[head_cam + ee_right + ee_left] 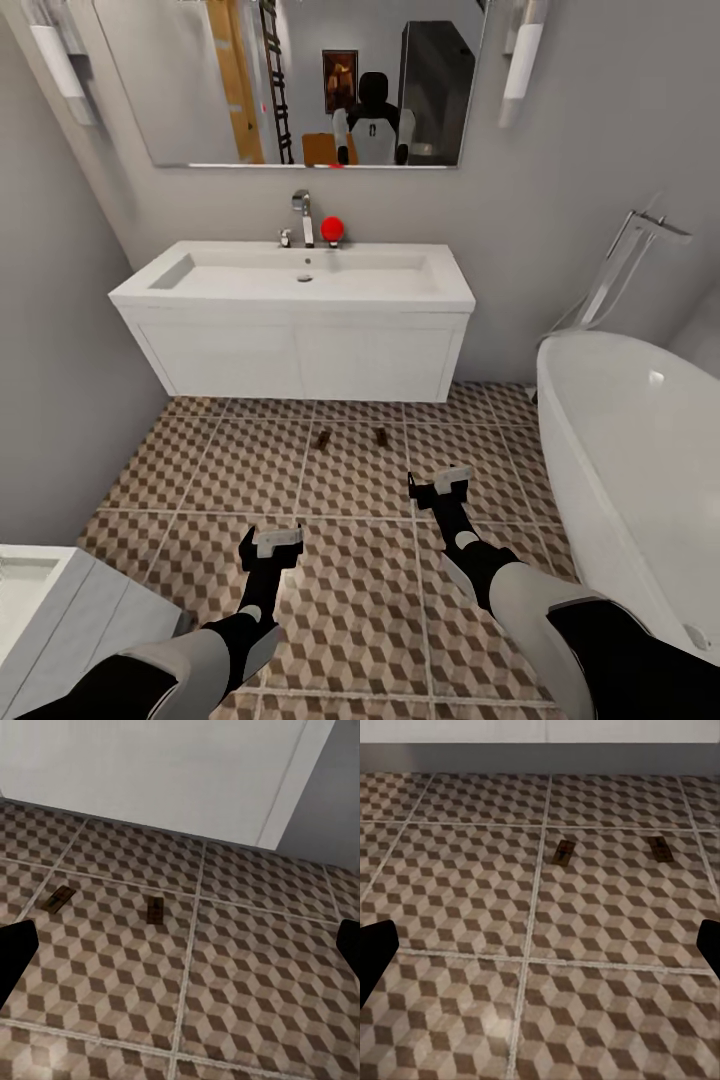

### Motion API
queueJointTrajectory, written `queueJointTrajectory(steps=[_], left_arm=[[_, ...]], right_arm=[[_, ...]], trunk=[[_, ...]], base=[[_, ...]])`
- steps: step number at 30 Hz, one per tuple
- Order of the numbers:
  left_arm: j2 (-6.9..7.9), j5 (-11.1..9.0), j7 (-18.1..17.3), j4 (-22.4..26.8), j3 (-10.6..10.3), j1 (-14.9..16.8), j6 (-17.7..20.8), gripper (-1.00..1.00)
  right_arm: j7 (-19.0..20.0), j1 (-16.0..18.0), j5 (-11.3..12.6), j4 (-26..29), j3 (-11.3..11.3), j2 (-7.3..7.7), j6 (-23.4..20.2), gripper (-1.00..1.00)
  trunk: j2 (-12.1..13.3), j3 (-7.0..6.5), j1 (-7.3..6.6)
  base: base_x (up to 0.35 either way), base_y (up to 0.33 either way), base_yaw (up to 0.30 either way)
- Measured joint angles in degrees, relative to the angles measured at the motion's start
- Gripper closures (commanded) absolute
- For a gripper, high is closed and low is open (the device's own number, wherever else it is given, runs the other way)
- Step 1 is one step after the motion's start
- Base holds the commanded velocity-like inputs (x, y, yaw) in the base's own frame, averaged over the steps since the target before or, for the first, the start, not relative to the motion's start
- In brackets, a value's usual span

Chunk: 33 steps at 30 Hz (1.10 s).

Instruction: Take the four mousetraps from the cabinet in the bathroom and place them on the bathroom floor. Make sure all four end up on the same floor surface, and ensure that at least two of them are either under or directly next to the same bathroom sink.

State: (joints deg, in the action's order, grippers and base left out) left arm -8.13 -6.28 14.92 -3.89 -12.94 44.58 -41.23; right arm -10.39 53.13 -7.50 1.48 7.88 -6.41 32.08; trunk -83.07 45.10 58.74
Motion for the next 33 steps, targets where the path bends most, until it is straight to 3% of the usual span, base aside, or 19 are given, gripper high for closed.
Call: queueJointTrajectory(steps=[33], left_arm=[[0.08,0.0,0.0,0.1,0.0,-0.1,0.0,-1.0]], right_arm=[[0.0,0.0,0.0,0.0,0.0,0.0,0.0,-1.0]], trunk=[[13.2,-5.93,-7.25]], base=[[0.0,0.0,0.0]])
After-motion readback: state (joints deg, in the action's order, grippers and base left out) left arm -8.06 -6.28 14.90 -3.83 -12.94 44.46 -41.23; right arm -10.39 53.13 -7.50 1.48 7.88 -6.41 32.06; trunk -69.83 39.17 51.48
